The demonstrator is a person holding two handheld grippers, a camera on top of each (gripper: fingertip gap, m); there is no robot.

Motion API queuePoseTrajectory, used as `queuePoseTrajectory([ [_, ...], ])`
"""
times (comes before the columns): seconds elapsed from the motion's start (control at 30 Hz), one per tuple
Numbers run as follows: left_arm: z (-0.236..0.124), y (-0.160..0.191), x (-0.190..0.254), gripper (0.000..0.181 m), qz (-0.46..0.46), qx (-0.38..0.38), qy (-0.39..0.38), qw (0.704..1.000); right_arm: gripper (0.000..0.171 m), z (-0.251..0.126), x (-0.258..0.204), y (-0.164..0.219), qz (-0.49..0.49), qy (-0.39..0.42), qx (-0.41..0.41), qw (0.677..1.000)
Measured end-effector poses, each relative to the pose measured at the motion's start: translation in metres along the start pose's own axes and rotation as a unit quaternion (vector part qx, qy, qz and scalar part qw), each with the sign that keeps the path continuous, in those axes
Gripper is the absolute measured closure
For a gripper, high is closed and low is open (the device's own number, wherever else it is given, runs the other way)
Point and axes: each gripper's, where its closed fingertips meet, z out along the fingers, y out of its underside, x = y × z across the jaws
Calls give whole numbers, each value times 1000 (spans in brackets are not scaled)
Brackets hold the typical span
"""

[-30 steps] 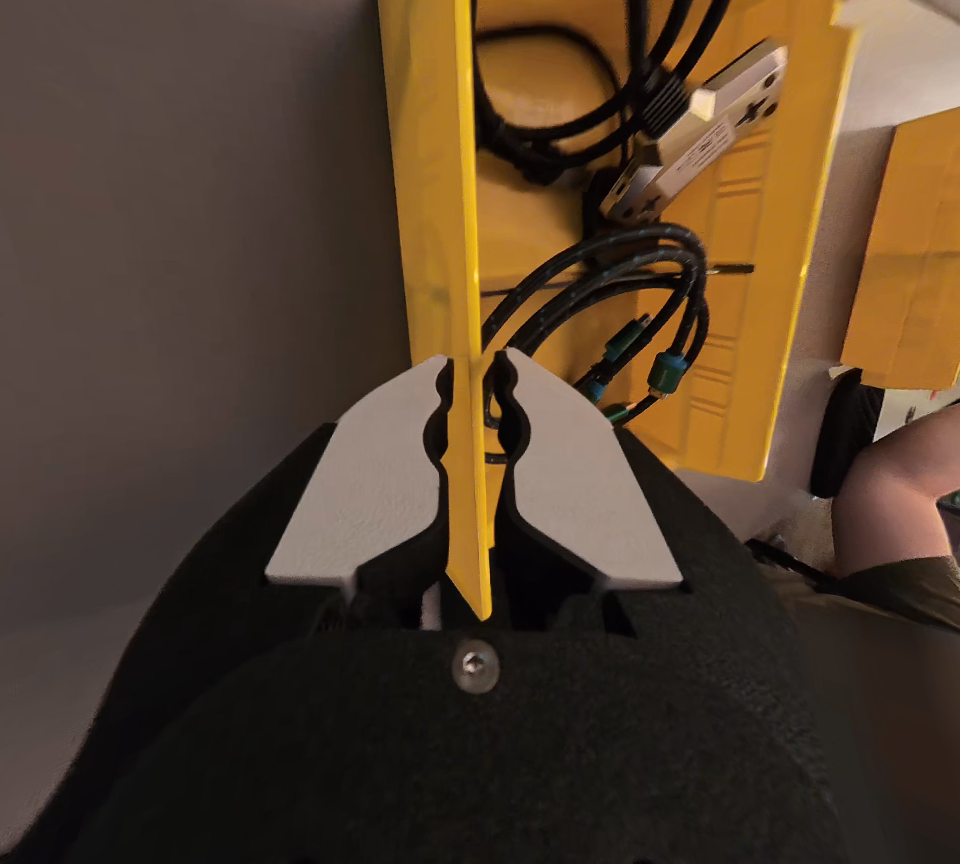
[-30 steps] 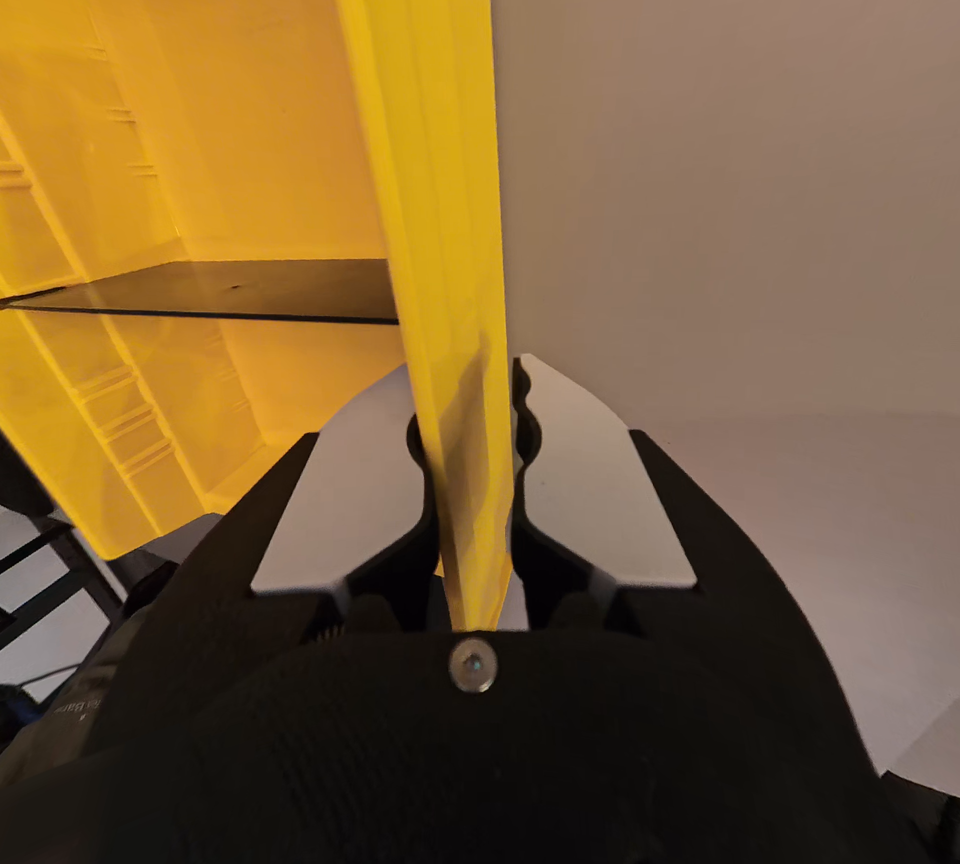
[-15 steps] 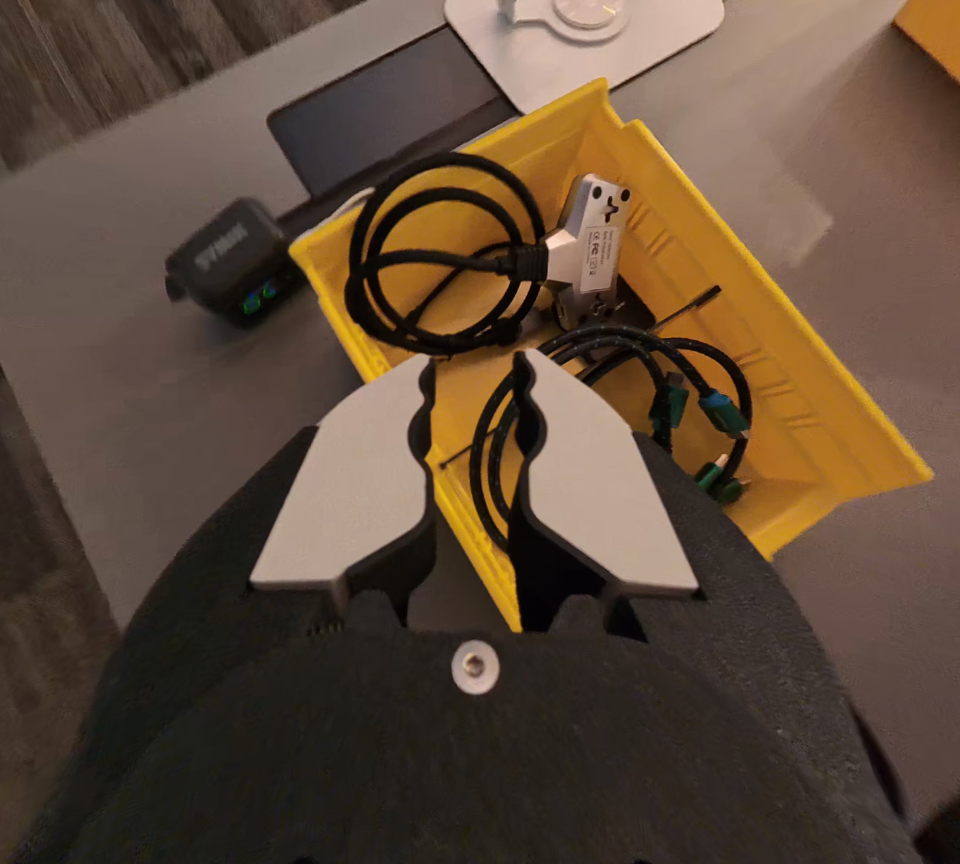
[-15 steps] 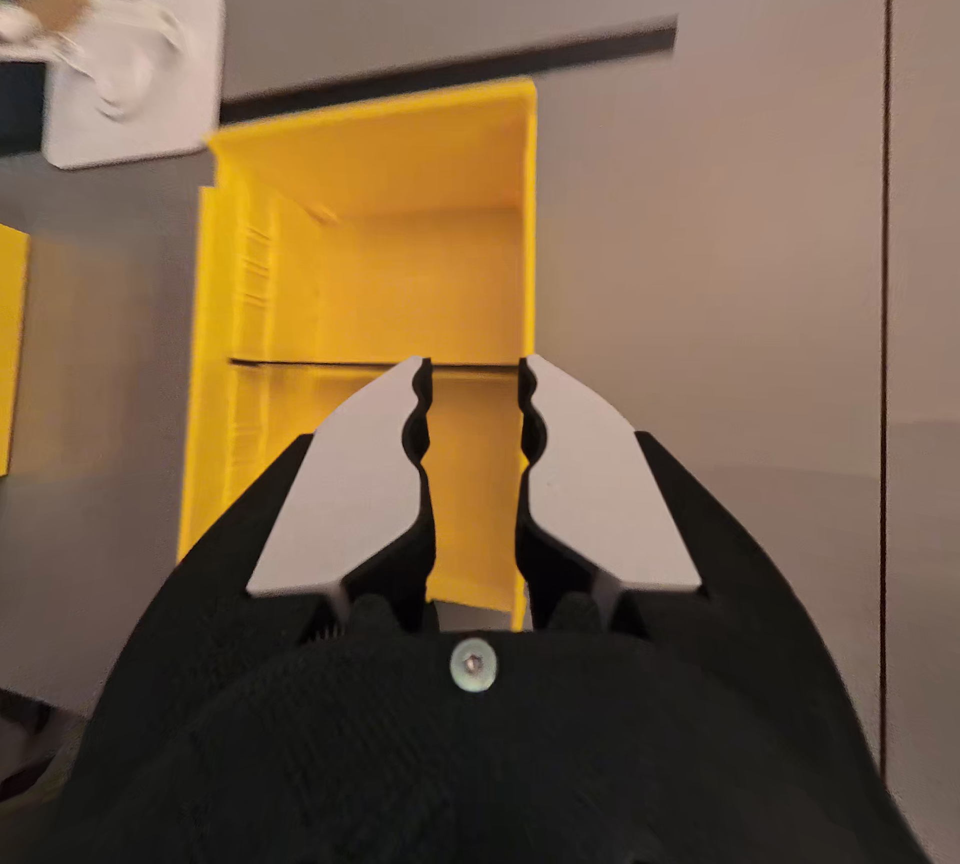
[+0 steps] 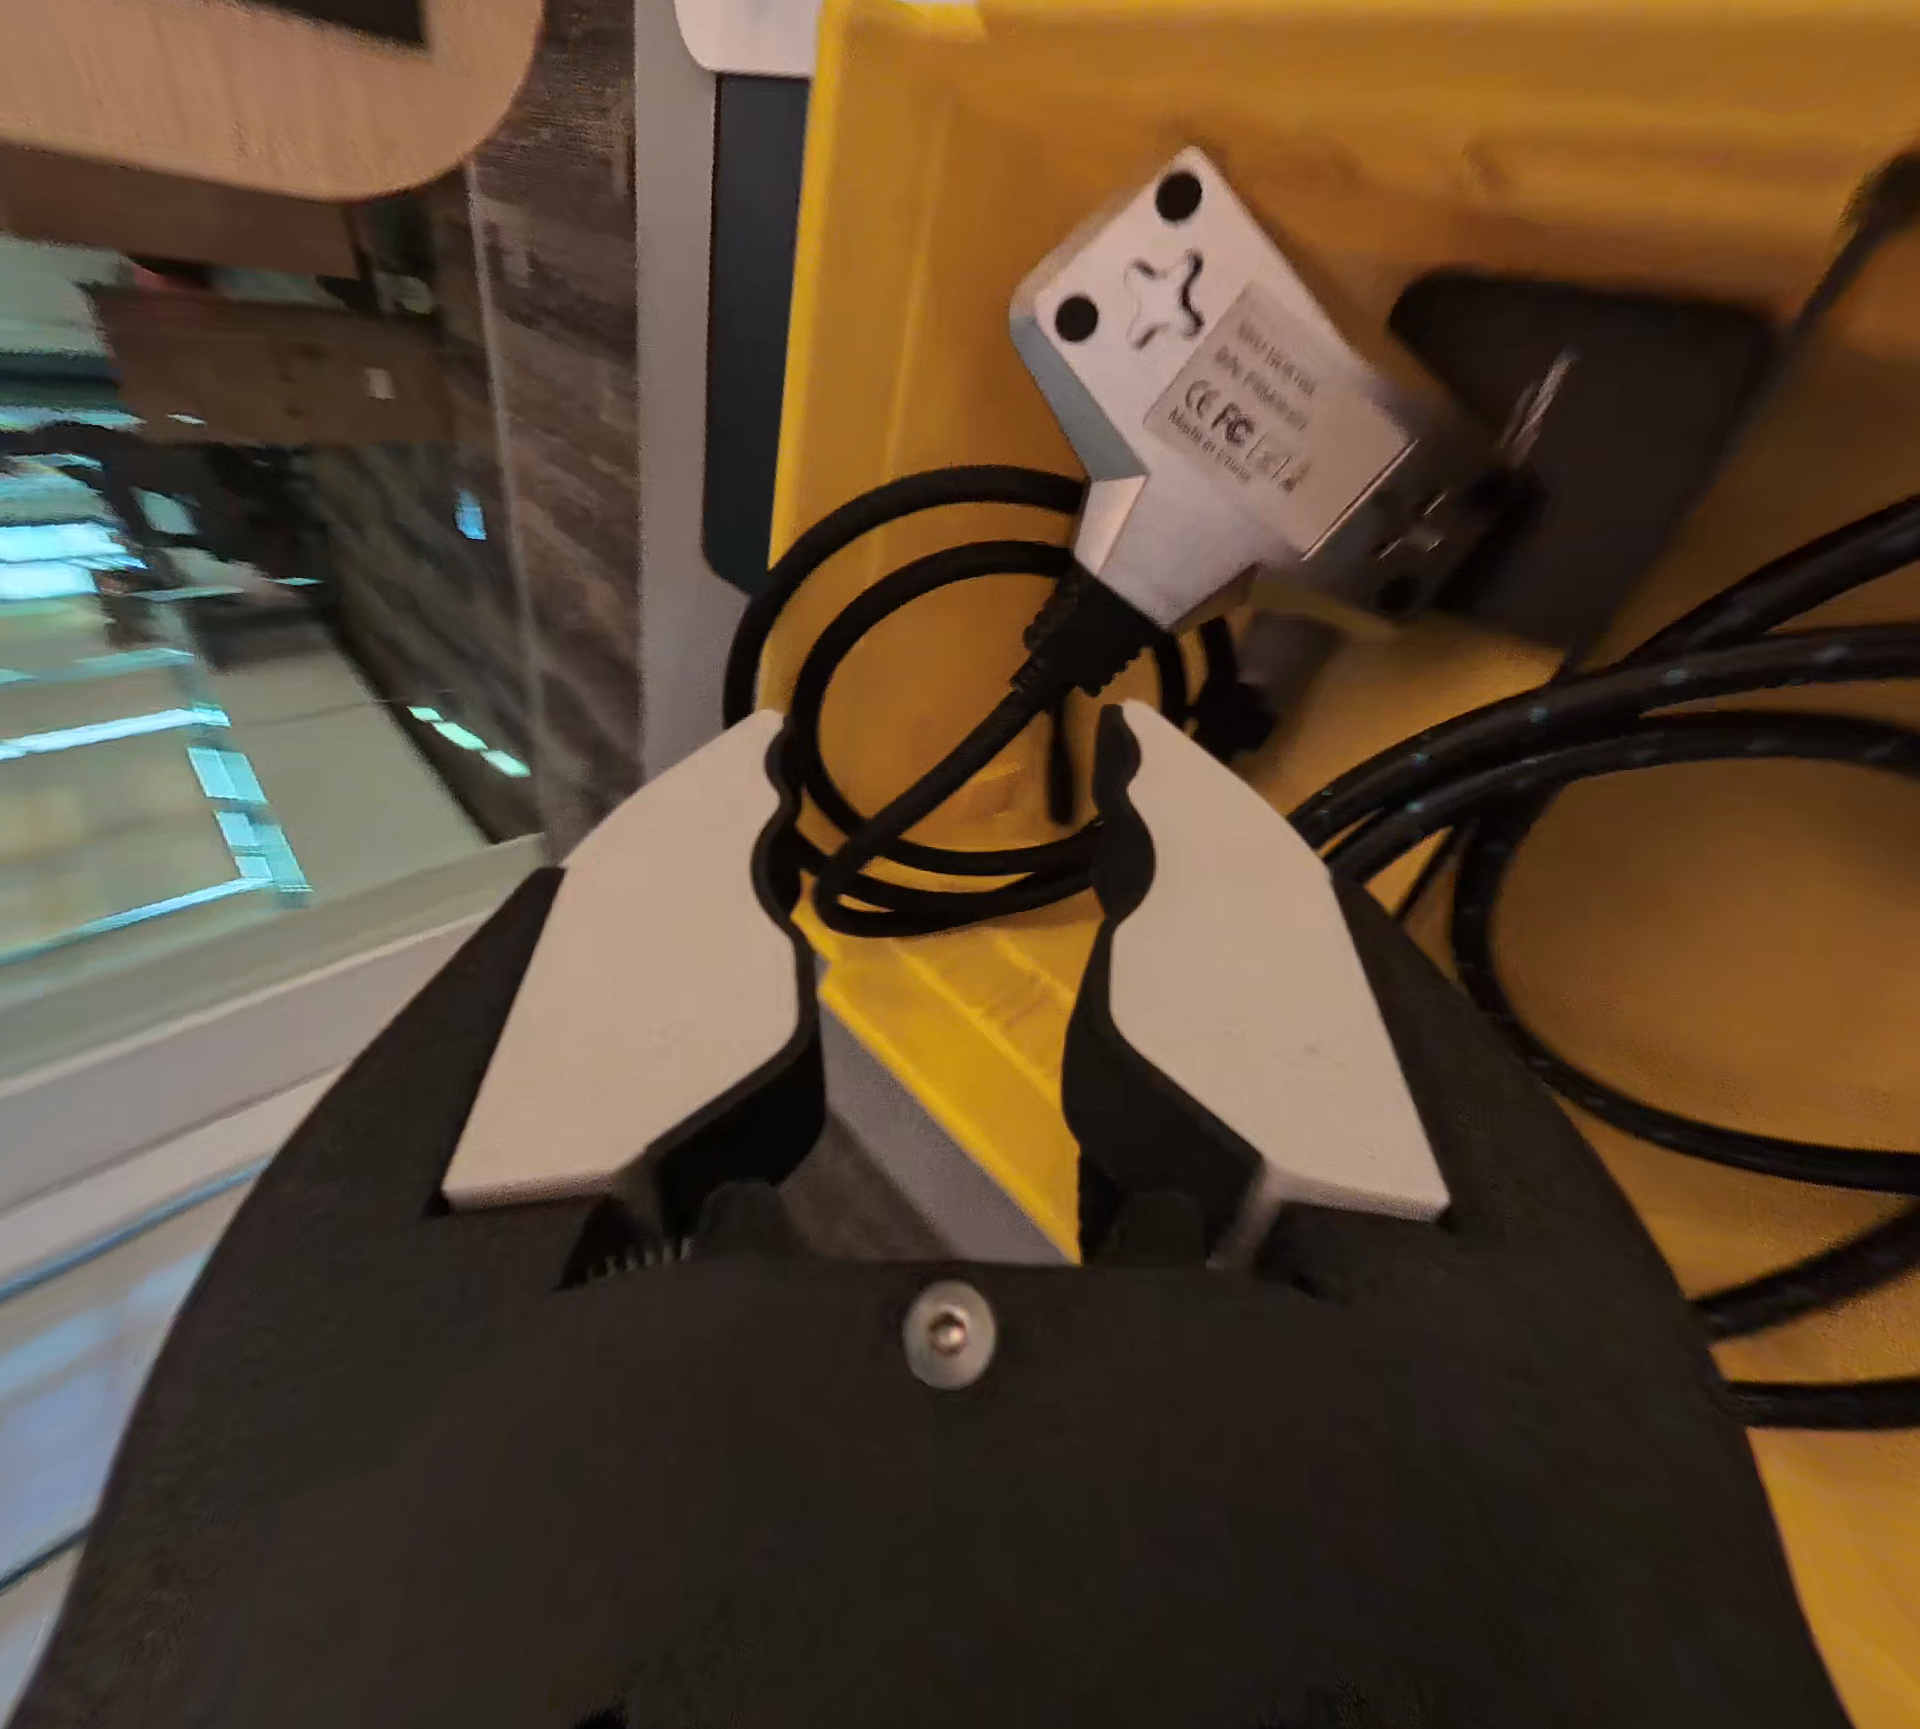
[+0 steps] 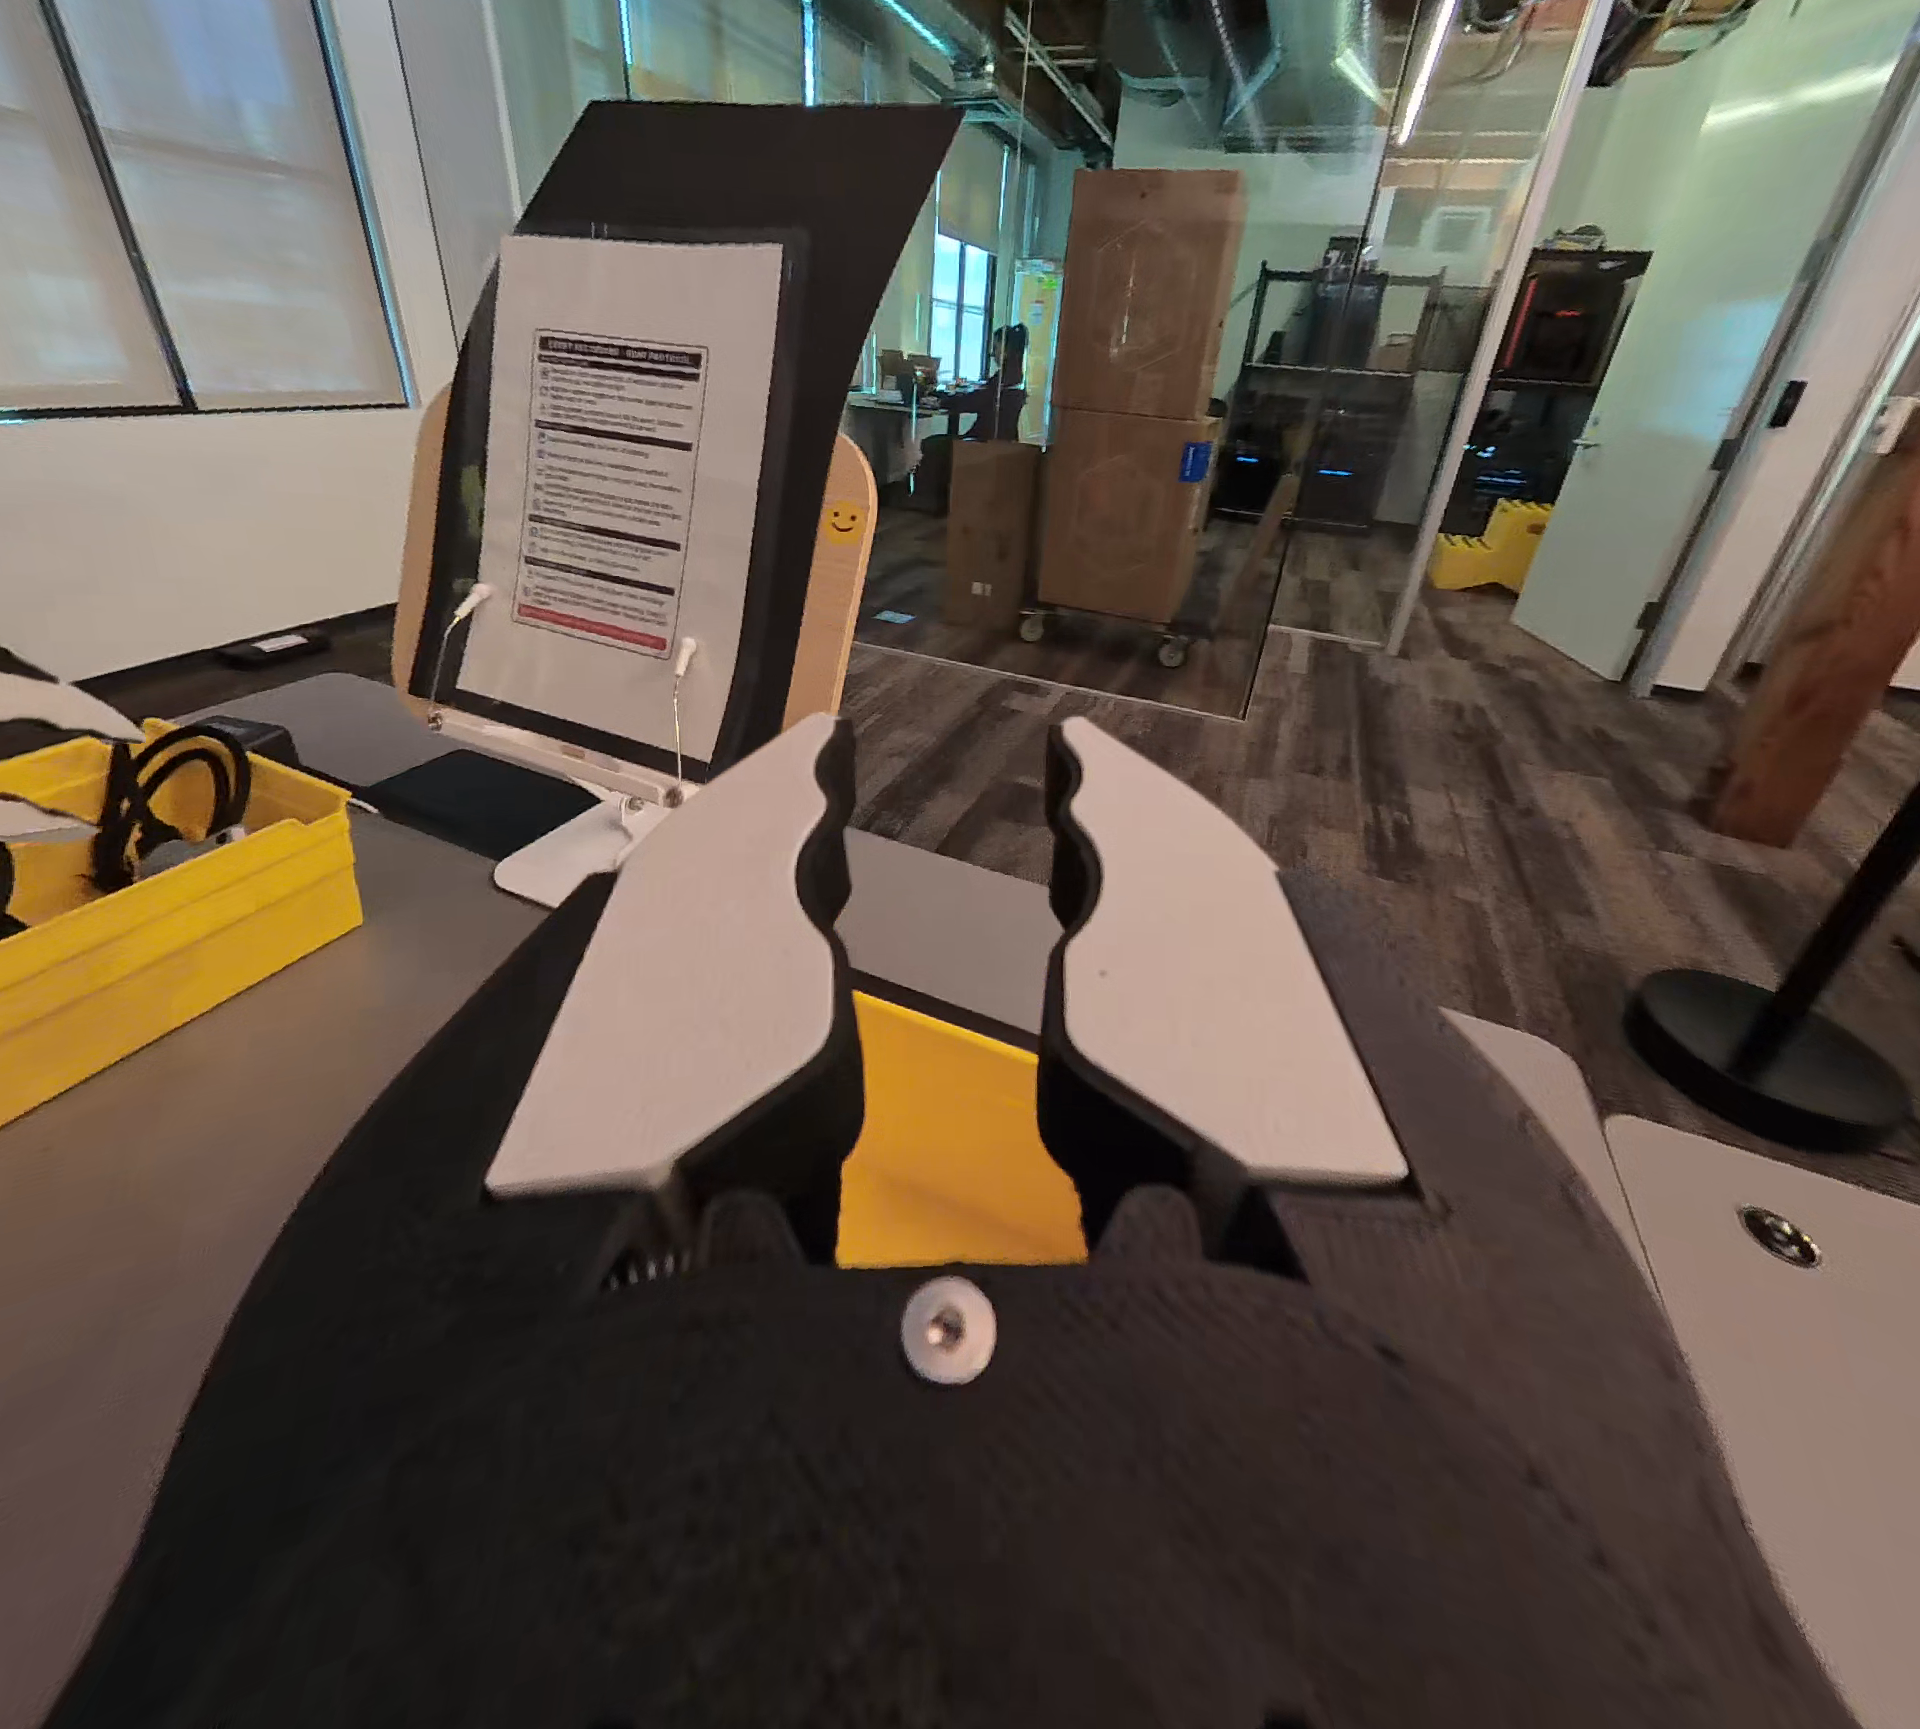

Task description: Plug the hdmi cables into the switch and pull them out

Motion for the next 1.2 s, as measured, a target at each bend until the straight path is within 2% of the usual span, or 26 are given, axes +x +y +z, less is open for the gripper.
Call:
queuePoseTrajectory([
  [0.17,8,-9,-1,131,84,-11,-27,996,135,16,-1,21,-14,10,-45,999],
  [0.33,15,-11,-1,129,96,-10,-39,995,135,22,-2,31,-20,12,-69,997],
  [0.6,15,-1,-23,131,32,-9,-148,988,134,22,4,39,-14,21,-92,995],
  [0.8,16,11,-24,130,-1,-12,-144,989,131,25,5,47,-4,23,-109,994],
  [1.2,16,13,-23,128,-2,-7,-139,990,125,32,1,57,-13,21,-137,990],
])
